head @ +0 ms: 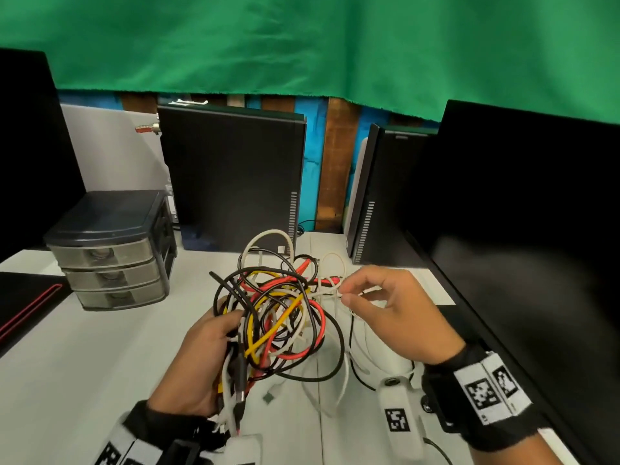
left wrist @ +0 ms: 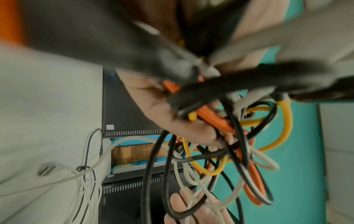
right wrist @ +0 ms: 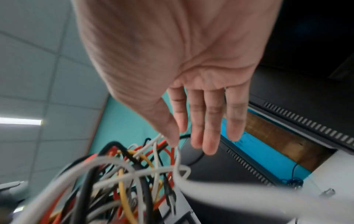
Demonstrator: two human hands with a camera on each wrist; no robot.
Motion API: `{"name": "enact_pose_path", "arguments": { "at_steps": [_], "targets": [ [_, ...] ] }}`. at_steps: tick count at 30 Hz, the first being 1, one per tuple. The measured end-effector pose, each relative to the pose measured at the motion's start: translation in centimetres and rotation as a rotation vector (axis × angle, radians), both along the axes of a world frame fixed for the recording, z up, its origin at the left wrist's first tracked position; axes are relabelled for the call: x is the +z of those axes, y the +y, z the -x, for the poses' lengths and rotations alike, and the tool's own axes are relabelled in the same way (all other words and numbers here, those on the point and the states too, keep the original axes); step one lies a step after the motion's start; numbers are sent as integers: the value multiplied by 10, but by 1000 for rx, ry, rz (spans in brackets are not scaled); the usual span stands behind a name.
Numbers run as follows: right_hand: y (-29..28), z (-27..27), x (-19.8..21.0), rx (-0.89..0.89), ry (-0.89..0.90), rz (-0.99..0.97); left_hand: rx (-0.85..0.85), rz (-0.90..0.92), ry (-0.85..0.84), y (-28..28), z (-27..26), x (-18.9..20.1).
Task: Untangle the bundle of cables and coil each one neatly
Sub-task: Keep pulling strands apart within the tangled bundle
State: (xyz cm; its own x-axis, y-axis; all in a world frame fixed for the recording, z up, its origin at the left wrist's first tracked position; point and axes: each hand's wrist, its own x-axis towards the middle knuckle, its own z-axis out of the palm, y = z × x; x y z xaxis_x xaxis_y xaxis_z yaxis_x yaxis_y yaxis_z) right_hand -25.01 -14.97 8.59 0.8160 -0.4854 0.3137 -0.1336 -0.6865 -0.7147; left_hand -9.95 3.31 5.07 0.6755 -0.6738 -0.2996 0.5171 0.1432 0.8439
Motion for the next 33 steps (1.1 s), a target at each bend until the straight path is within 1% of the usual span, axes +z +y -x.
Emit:
{"name": "enact_pose_path", "arguments": {
  "at_steps": [1, 3, 4, 5, 6, 7, 8, 9, 11, 15, 17, 19, 20, 21, 24, 25, 28, 31, 32, 33],
  "targets": [
    [0, -1, -2, -24, -25, -6, -3, 14, 12, 0, 0, 1],
    [1, -5, -5, -21, -50, -93, -14, 33, 14, 0, -1, 1],
    [3, -7, -7, -42, -91, -111, -16, 38, 3, 1, -1, 2],
    [5, -8, -8, -107, -176, -66, -13, 43, -14, 1, -1, 2],
    [7, -7, -7, -183, -278, 39, 0, 44, -32, 0, 0, 2],
    [10, -7, -3, -219, -351, 162, 15, 44, -57, 0, 1, 3],
    [14, -6, -1, -213, -371, 272, 26, 35, -82, -1, 3, 3],
    [18, -6, 1, -174, -347, 346, 26, 19, -117, -2, 5, 3],
    [22, -6, 0, -110, -239, 427, 11, -6, -189, -4, 11, 2],
    [21, -4, -3, -90, -52, 570, -26, -39, -289, -4, 18, 5],
    [21, -2, 0, -105, -8, 620, -46, -41, -307, -3, 19, 7],
    [22, -1, 4, -100, -9, 641, -56, -31, -270, -3, 19, 9],
    [22, 0, 5, -81, -18, 608, -59, -30, -261, -3, 19, 8],
    [21, 1, 6, -55, -29, 530, -63, -40, -276, -4, 17, 7],
    [16, 7, 14, 36, -4, 173, -83, -85, -420, -4, 16, 6],
    [15, 9, 15, 52, 7, 92, -99, -93, -468, -5, 16, 5],
    [12, 4, 11, 25, -71, -58, -131, -92, -529, -6, 17, 3],
    [6, -1, 6, -2, -176, -232, -109, -54, -494, -8, 20, 4],
    [4, -1, 6, 25, -173, -271, -116, -20, -442, -8, 20, 3],
    [2, 1, 8, 66, -168, -296, -124, 6, -350, -8, 22, 8]
  ]
}}
